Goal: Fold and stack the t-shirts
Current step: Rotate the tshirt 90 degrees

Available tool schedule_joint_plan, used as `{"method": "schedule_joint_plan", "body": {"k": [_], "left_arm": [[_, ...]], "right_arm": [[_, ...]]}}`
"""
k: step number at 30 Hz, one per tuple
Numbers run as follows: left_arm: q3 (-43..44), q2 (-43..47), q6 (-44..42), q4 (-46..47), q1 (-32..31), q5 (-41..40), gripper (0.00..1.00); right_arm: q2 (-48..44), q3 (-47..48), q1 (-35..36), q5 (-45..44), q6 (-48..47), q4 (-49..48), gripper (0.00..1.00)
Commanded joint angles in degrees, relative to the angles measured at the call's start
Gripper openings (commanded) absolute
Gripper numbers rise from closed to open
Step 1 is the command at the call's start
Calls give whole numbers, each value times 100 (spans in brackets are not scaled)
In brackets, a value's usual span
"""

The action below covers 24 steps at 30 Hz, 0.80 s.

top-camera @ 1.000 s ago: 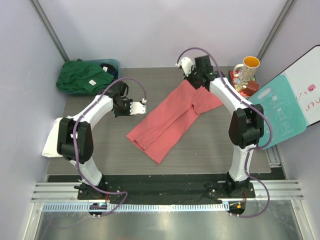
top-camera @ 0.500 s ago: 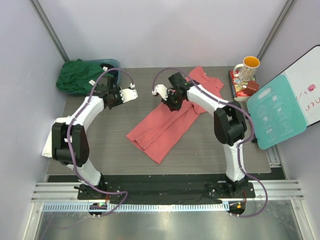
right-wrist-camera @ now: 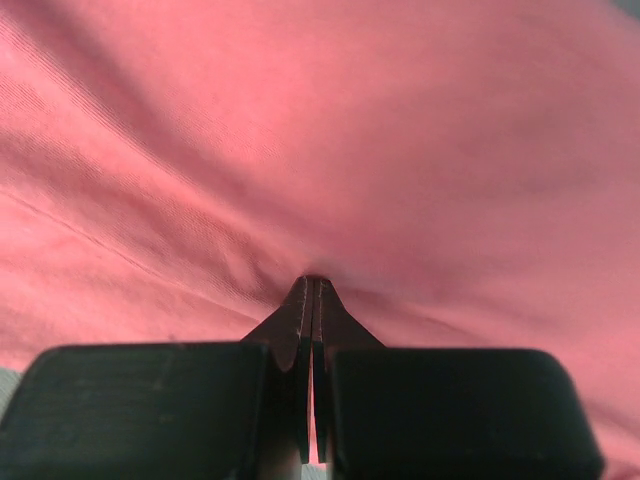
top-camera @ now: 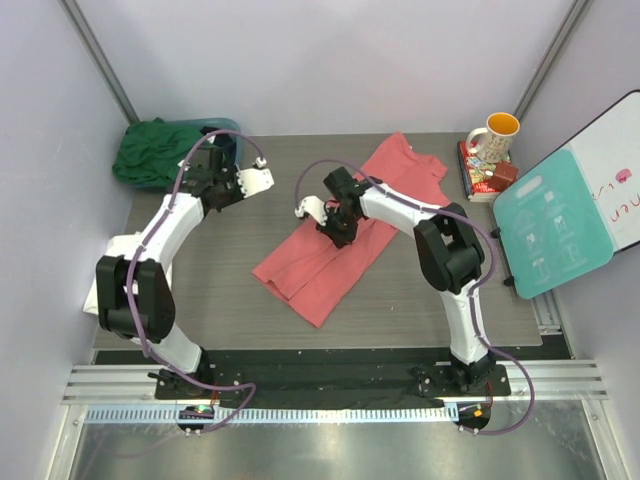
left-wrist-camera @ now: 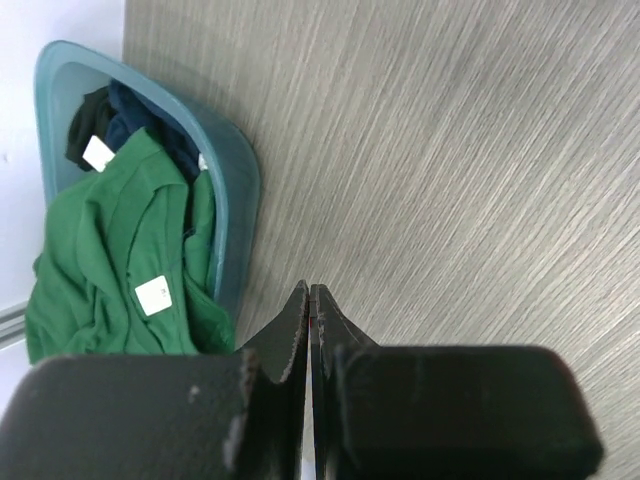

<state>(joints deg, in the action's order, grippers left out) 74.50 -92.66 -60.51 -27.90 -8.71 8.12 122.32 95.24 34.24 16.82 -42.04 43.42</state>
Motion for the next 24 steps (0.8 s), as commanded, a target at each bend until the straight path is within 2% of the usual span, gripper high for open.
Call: {"method": "schedule_joint_plan", "body": {"k": [1,6,19,23,24], "left_arm": [[48,573,119,66,19,137,0],[-58,1022,48,-109,-87,-232,0],[320,952,-453,-225,-430,-180,0],[276,847,-470,-225,-535,-92,0],[241,838,-462,-225,-570,-83,0]], "right_arm": [[134,-14,109,-91,-207,44,1],[-119,-224,65,-100,-567,553,1],[-2966,-3493,57,-644,-1411,1230,1],[-3574,-3750,13,-864,-1168,907,1],[-3662,-3584,-83,-873,-1018,488,1]]}}
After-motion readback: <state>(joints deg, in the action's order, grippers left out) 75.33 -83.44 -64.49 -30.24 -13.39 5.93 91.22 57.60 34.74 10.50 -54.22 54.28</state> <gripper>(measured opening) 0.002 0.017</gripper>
